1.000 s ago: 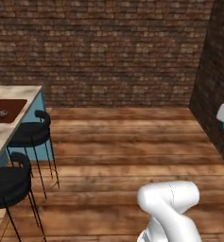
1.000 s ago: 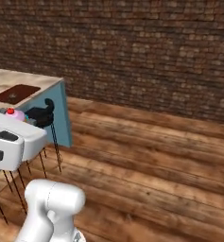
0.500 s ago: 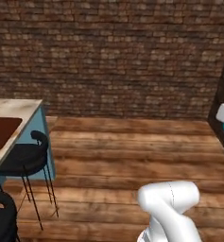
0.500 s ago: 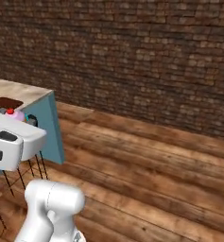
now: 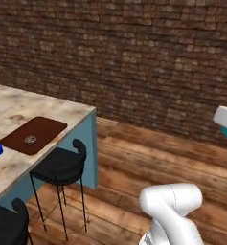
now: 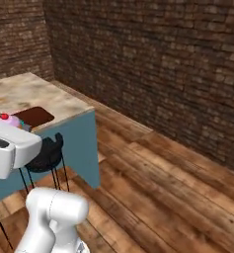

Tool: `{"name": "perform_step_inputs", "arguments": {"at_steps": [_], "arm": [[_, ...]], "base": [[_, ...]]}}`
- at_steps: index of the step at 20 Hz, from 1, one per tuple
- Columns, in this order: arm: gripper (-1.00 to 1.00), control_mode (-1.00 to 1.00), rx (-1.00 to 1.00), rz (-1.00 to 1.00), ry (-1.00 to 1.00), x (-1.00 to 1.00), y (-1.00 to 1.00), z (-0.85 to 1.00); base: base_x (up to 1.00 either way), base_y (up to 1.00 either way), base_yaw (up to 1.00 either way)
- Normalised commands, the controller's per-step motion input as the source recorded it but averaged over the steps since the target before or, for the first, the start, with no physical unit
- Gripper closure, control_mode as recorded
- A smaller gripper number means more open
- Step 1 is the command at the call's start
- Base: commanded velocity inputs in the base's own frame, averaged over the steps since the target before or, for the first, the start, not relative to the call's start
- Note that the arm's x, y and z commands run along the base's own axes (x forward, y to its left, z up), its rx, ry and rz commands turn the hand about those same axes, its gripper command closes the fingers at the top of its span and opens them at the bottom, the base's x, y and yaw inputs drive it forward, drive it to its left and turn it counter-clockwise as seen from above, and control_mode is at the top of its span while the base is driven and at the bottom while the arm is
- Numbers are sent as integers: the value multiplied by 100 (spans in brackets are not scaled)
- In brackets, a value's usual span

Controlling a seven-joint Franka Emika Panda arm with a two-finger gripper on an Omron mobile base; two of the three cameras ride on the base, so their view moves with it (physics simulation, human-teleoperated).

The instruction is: Take the cupcakes from the fridge and place them on the empty tray on the dining counter.

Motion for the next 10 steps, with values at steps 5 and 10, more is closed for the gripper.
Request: {"name": "perform_step_inputs", "arguments": {"at_steps": [5, 10], "arm": [[100, 100, 0, 0, 0, 0, 0, 0], [100, 100, 0, 0, 0, 0, 0, 0]], "base": [[100, 0, 72], [100, 0, 76]]}}
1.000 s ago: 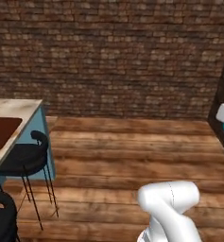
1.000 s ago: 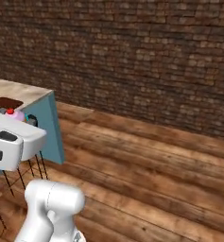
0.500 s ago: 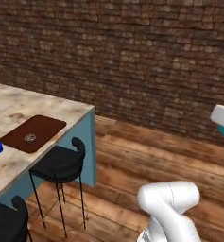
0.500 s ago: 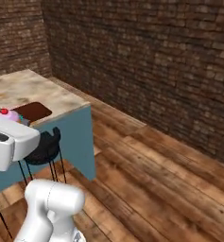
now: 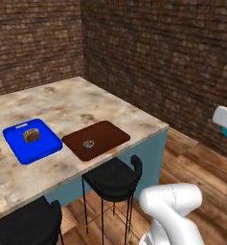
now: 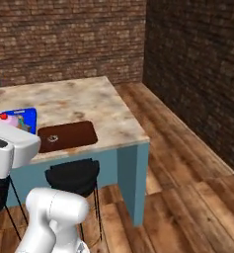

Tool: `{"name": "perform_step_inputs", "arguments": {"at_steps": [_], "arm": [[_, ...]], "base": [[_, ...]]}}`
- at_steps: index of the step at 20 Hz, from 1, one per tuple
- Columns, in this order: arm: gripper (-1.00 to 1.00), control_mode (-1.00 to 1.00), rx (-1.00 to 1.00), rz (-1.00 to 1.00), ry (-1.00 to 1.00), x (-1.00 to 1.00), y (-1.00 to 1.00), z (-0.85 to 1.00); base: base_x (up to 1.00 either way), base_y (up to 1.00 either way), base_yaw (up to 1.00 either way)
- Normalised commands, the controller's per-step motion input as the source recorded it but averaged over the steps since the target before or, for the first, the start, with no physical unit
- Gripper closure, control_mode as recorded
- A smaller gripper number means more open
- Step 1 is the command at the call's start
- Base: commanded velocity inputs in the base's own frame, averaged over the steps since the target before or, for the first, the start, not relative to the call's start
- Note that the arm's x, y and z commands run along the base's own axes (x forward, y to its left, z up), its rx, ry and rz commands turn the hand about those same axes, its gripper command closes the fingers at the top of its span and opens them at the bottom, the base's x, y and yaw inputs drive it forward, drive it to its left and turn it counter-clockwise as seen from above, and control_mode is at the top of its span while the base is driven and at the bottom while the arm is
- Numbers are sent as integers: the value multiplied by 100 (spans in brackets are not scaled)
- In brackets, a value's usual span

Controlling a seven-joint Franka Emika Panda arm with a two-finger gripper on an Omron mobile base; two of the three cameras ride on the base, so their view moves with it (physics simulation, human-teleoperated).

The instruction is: Take the cupcakes from the fridge and place them on the empty tray on the dining counter.

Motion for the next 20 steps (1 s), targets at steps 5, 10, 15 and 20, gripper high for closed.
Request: {"name": "perform_step_inputs", "arguments": {"at_steps": [5, 10, 15, 20], "arm": [[100, 100, 0, 0, 0, 0, 0, 0], [100, 100, 0, 0, 0, 0, 0, 0], [100, 100, 0, 0, 0, 0, 0, 0], [100, -100, 3, 3, 5, 20, -1, -10]], "base": [[100, -20, 60], [72, -50, 52], [77, -41, 50], [72, -21, 25]]}}
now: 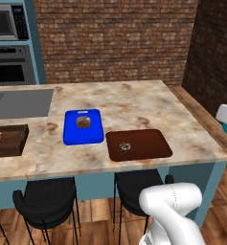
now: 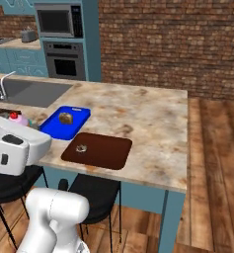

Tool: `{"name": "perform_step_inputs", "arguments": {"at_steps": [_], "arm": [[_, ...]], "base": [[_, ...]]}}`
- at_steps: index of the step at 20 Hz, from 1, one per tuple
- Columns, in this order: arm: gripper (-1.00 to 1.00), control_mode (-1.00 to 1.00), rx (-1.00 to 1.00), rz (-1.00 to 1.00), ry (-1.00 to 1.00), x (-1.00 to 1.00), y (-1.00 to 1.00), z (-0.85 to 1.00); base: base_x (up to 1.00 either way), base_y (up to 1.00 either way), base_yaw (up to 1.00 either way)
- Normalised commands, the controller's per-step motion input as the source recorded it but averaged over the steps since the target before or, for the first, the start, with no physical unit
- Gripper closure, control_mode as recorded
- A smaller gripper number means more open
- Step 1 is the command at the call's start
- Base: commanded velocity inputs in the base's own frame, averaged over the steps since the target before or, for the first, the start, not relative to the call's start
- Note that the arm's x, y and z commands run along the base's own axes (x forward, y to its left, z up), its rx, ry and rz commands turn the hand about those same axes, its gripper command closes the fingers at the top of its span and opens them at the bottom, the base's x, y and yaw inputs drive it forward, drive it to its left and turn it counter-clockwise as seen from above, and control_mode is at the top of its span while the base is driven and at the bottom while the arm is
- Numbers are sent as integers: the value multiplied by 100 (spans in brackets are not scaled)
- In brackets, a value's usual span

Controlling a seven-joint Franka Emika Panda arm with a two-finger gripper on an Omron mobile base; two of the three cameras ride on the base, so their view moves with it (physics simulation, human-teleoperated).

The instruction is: Take the cupcakes from the fridge and place them on the empty tray on the dining counter.

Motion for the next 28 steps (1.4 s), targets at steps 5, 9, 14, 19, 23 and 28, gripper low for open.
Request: {"name": "perform_step_inputs", "arguments": {"at_steps": [5, 9, 14, 19, 23, 28], "arm": [[100, -100, 1, 2, 53, 100, 6, -54], [100, -100, 1, 0, 48, 100, 13, -42], [100, -100, 6, 3, 22, 95, 0, -59], [100, -100, 7, 10, -1, 58, -2, -70], [100, -100, 4, 15, -22, 20, -6, -77], [100, -100, 2, 14, -17, 39, -1, -58]], "base": [[0, 0, 0], [0, 0, 0], [0, 0, 0], [0, 0, 0], [0, 0, 0], [0, 0, 0]]}}
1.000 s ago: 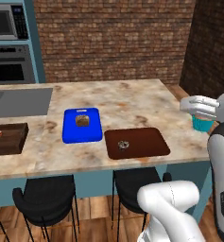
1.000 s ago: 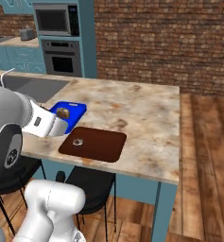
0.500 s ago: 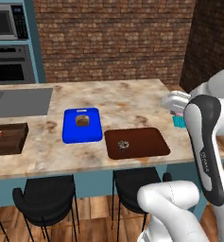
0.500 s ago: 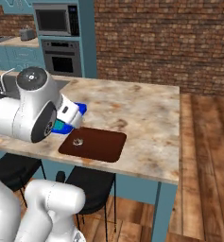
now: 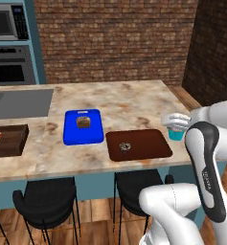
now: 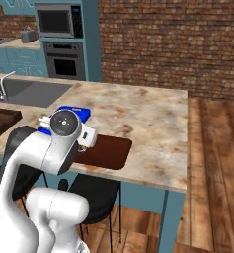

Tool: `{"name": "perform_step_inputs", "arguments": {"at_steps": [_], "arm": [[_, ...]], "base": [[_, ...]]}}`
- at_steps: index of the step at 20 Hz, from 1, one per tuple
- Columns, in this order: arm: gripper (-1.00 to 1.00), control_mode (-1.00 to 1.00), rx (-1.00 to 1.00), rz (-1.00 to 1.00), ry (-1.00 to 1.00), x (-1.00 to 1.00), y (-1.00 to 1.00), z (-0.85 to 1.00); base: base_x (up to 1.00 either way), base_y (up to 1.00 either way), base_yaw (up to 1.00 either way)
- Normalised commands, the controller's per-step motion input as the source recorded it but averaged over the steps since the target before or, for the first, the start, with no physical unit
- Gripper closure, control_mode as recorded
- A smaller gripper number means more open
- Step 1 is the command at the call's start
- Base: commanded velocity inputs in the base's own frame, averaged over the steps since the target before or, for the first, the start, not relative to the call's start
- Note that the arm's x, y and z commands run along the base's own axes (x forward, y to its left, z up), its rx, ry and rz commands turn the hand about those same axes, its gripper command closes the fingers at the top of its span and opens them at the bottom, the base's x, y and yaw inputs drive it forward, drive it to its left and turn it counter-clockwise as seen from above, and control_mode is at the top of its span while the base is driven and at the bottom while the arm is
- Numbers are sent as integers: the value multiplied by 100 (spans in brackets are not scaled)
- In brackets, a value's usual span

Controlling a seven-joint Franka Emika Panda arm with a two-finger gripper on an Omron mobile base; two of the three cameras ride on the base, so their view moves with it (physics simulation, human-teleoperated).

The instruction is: Take the cupcakes from the fridge and place them on the empty tray on the dining counter.

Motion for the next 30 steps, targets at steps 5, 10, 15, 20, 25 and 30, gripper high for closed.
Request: {"name": "perform_step_inputs", "arguments": {"at_steps": [5, 10, 15, 20, 25, 30], "arm": [[100, -100, 0, 6, 1, 76, -1, -51], [100, -100, 0, 0, 1, 69, -18, -39], [100, -100, -2, 0, 0, 58, -12, -47], [100, -100, -1, 0, -1, 53, -1, -41], [100, -100, -1, 0, 7, 50, -4, -20], [100, -100, -3, 0, 7, 44, -4, -19]], "base": [[0, 0, 0], [0, 0, 0], [0, 0, 0], [0, 0, 0], [0, 0, 0], [0, 0, 0]]}}
